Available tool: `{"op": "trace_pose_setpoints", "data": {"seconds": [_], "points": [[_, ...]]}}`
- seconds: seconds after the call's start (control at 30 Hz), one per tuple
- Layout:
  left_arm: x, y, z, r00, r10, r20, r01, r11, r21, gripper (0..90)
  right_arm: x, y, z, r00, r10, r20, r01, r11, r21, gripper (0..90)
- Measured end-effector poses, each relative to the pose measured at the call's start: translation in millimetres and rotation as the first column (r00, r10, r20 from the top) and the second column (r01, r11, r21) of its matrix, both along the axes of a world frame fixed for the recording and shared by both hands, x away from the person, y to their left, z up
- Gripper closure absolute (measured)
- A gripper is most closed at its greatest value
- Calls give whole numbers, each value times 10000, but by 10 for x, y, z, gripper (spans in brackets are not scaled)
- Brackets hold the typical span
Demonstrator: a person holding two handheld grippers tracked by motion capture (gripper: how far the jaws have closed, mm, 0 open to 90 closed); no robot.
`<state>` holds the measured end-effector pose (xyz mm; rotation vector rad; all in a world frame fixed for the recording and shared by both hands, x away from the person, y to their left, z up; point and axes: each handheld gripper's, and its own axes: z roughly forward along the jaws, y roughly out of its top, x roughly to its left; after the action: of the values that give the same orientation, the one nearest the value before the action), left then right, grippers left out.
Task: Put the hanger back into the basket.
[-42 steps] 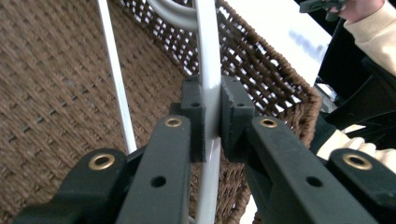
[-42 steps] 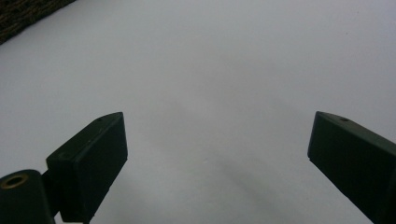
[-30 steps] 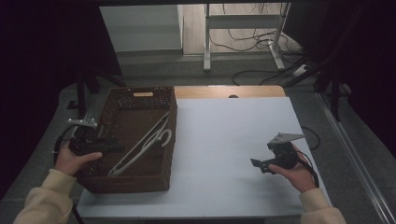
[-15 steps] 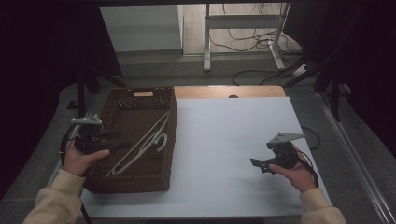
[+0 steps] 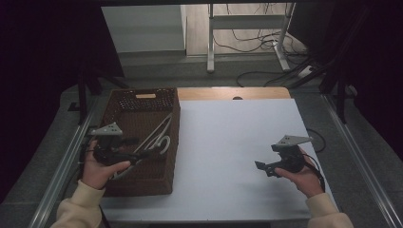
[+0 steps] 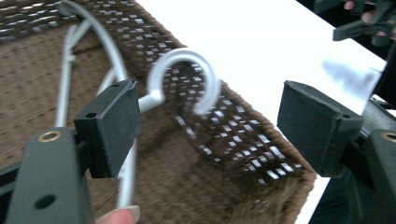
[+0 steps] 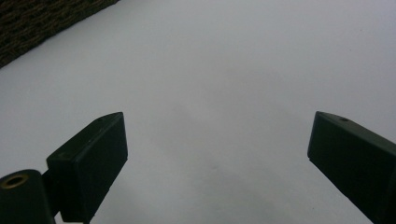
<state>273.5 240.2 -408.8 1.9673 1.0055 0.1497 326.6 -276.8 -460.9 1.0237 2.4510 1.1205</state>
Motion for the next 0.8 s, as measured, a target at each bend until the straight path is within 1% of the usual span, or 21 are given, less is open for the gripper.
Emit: {"op": "trace_pose_setpoints", "data": {"seconds": [0.13, 0.27, 0.3, 0.4, 0.47, 0.57, 0.67, 0.8], "points": [[-56, -165, -7, 9988, -439, 209, 443, 9988, -190, 218, -27, -1, 19, 10000, 4, 87, -4, 10000, 8, 51], [-118, -315, -18, 9962, -788, 375, 802, 9961, -370, 219, -43, 4, 24, 9999, 20, 109, -19, 10000, -46, 52], [-139, -354, -26, 9957, -820, 424, 840, 9953, -474, 219, -49, 5, 22, 9999, 44, 120, -44, 10000, -56, 53], [-185, -449, -37, 9935, -960, 607, 985, 9943, -399, 218, -70, 11, 25, 9998, 115, 142, -114, 9999, -85, 54], [-189, -467, -32, 9930, -985, 658, 1013, 9940, -409, 218, -78, 14, 26, 9998, 138, 164, -137, 9999, -86, 55], [-175, -468, -56, 9943, -868, 620, 884, 9958, -240, 218, -87, 12, 25, 9996, 145, 228, -144, 9999, -25, 56], [-161, -480, -94, 9942, -917, 556, 923, 9957, -74, 217, -92, 5, 30, 9995, 142, 296, -142, 9999, 25, 56], [-153, -491, -106, 9932, -995, 606, 998, 9950, -8, 211, -98, -21, 41, 9990, 20, 443, -25, 9999, 117, 56]]}}
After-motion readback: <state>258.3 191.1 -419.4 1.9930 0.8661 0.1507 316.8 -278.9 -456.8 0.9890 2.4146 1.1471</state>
